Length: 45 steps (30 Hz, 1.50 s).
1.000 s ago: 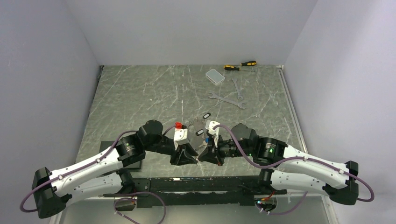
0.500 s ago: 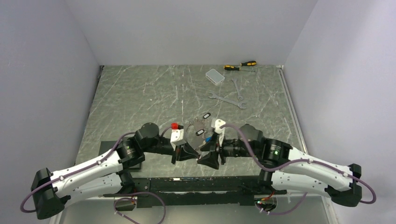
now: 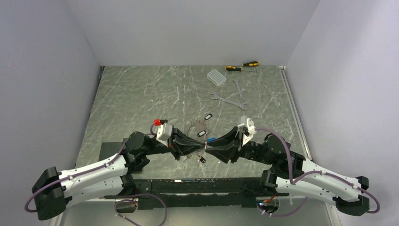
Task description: Put the keys on the keyring
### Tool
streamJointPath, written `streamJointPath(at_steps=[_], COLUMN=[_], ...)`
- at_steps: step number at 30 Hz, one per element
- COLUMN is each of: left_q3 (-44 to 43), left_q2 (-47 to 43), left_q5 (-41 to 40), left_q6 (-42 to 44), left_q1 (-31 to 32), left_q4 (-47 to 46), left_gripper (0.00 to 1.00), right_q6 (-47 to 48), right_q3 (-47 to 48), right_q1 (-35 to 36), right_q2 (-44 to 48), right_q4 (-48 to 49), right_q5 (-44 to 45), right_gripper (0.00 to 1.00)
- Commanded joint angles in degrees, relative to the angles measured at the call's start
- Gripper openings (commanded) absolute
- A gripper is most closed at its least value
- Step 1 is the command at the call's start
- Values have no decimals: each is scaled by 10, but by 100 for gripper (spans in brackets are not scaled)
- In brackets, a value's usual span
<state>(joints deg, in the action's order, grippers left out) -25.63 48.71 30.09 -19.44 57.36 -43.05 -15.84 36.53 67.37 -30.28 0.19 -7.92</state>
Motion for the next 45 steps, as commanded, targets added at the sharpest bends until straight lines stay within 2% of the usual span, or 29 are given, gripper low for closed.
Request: streamJointPath(at_steps=[1, 6, 12, 19, 34, 40, 45], left_q3=[-6, -1, -1, 5, 11, 14, 19], left_q2=[19, 32, 41, 46, 46, 65, 78], left_q5=[-8, -16, -13, -13, -16, -16, -22], left_q6=[-56, -74, -79, -85, -86, -98, -111], left_q1=[2, 2, 3, 3, 2, 2, 3], left_q4=[-136, -171, -173, -186, -193, -218, -246], left_gripper=[0, 0, 0, 0, 0, 0, 0], right_q6=[18, 28, 36, 44, 62, 62, 63], right_q3=[13, 16, 23, 35, 53, 56, 57], right_q1=[2, 2, 2, 2, 1, 2, 2], right_q2=[-13, -15, -19, -21, -18, -41, -48], right_q4=[51, 57, 59, 60, 39, 43, 38], right_q5=[-1, 3, 3, 8, 25, 11, 8], right_gripper=[33, 22, 18, 28, 33, 19, 16])
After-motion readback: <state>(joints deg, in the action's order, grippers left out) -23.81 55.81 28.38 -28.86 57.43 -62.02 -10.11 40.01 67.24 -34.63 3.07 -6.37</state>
